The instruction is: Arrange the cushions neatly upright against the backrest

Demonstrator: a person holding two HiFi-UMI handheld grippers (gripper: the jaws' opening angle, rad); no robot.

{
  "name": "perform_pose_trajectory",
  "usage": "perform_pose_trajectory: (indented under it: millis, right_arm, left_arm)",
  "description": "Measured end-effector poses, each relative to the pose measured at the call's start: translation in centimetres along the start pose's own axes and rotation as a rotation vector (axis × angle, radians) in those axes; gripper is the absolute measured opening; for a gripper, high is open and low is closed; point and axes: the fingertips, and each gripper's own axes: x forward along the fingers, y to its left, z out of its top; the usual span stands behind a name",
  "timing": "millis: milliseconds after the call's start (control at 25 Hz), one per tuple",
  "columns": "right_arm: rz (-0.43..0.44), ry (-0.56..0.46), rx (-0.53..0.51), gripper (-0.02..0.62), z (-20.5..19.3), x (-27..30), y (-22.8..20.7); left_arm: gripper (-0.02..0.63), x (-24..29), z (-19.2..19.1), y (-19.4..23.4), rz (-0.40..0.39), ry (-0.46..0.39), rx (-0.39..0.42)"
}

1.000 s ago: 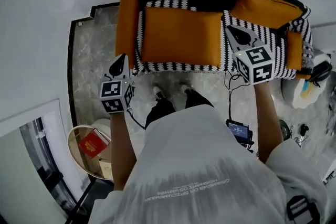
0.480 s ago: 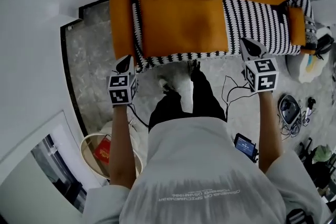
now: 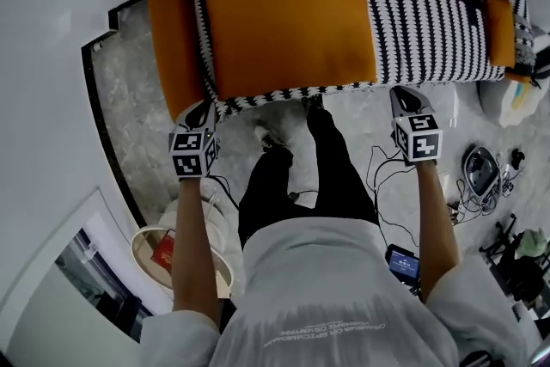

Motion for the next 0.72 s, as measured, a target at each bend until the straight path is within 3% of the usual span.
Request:
perform_pose_trajectory:
  millis: [360,720]
  right_arm:
    - [0.074,0.136,-0.005,0.063,-7.1,8.5,-1.1]
    - [0.043,0.25,0.017,0.093,-13.1,15.6,-3.2]
  left_arm:
    - [0.108,7.5,-6.7,-0.1,0.009,0.145,0.028]
    - [0.167,12.7,-11.3,0.6,0.018,0.253,0.04]
